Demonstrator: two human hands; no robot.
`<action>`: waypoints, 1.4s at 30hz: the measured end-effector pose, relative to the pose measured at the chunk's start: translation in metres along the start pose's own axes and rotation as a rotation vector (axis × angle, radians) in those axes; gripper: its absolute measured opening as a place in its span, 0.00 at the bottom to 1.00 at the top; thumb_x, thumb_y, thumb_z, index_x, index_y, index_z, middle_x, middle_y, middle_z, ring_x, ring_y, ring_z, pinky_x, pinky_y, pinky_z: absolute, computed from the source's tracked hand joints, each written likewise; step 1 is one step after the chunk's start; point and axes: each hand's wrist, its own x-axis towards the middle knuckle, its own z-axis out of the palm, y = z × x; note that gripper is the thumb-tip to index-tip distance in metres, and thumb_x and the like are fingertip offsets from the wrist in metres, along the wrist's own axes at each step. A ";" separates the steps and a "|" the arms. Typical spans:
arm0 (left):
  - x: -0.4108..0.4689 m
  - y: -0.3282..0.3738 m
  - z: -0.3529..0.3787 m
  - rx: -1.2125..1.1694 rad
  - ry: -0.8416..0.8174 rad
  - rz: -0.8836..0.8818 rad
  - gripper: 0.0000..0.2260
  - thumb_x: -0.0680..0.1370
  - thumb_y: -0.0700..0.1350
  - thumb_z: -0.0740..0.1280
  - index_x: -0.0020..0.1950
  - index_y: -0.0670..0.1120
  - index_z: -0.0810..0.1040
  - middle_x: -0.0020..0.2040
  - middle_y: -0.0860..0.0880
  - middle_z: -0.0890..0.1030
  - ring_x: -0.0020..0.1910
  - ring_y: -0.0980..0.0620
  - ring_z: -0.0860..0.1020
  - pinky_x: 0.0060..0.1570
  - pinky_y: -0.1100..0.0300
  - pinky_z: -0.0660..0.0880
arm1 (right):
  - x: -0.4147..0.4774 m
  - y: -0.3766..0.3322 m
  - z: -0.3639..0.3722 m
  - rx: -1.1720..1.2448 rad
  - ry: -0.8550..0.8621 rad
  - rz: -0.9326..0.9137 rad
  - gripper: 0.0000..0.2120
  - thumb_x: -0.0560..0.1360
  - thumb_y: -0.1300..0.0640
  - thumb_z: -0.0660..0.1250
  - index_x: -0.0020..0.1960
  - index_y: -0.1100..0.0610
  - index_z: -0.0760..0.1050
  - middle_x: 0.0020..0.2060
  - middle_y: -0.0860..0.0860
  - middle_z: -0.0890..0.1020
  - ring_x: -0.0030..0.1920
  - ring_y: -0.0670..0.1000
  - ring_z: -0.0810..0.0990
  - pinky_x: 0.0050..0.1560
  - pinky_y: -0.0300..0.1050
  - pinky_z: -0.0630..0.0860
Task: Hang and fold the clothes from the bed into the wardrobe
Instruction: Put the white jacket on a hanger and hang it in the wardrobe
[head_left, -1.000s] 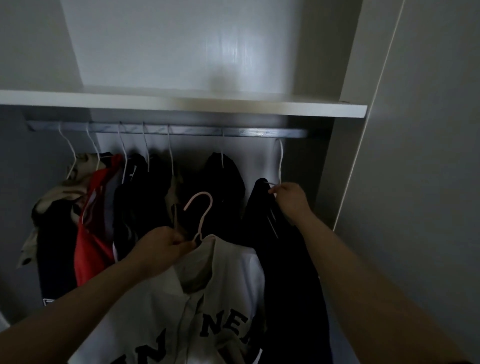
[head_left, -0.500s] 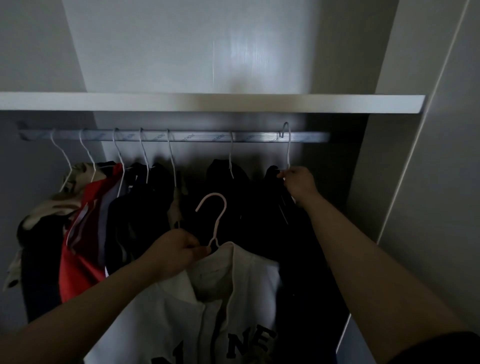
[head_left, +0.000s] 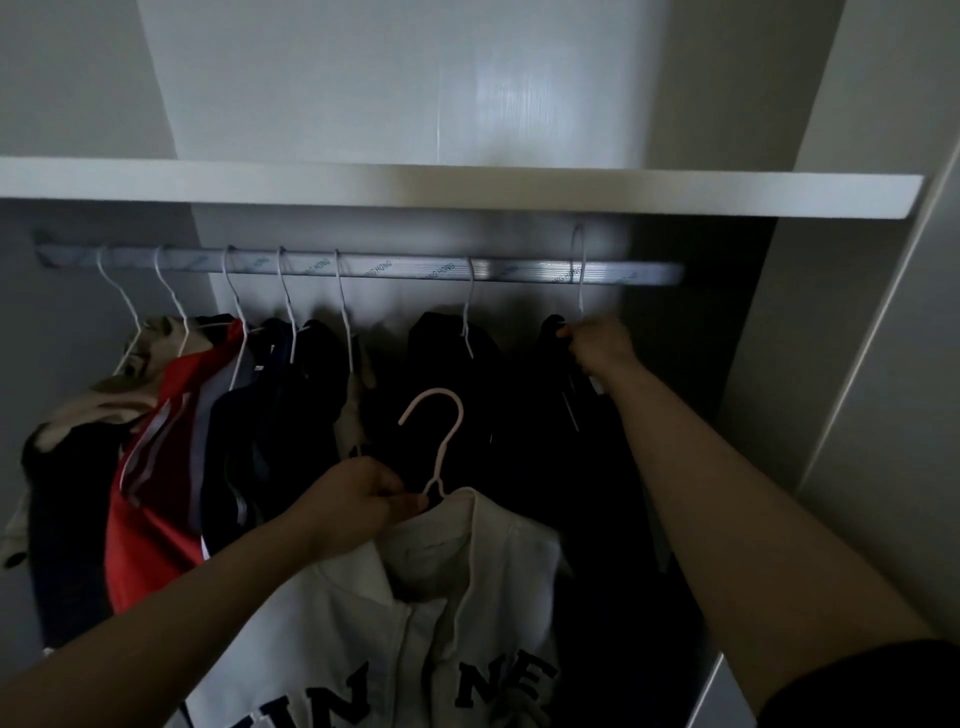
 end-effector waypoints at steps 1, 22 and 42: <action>-0.001 0.000 0.000 -0.003 -0.003 -0.001 0.19 0.74 0.53 0.70 0.23 0.52 0.75 0.23 0.55 0.71 0.24 0.61 0.69 0.32 0.60 0.67 | -0.001 0.005 0.003 -0.043 -0.045 0.040 0.13 0.77 0.64 0.62 0.59 0.66 0.78 0.50 0.62 0.80 0.39 0.53 0.75 0.27 0.33 0.67; -0.092 0.019 -0.037 -0.183 -0.120 0.003 0.26 0.76 0.50 0.69 0.20 0.51 0.64 0.22 0.55 0.68 0.26 0.57 0.69 0.31 0.63 0.64 | -0.192 -0.016 -0.019 -0.202 0.187 0.085 0.15 0.78 0.59 0.62 0.60 0.67 0.72 0.57 0.63 0.78 0.56 0.59 0.78 0.41 0.39 0.66; -0.309 0.068 -0.063 -0.214 -0.185 0.060 0.22 0.77 0.48 0.67 0.25 0.47 0.64 0.25 0.46 0.64 0.26 0.51 0.64 0.32 0.57 0.61 | -0.480 -0.077 -0.081 -0.081 0.301 0.201 0.14 0.77 0.58 0.64 0.61 0.60 0.74 0.45 0.49 0.77 0.49 0.53 0.78 0.43 0.38 0.68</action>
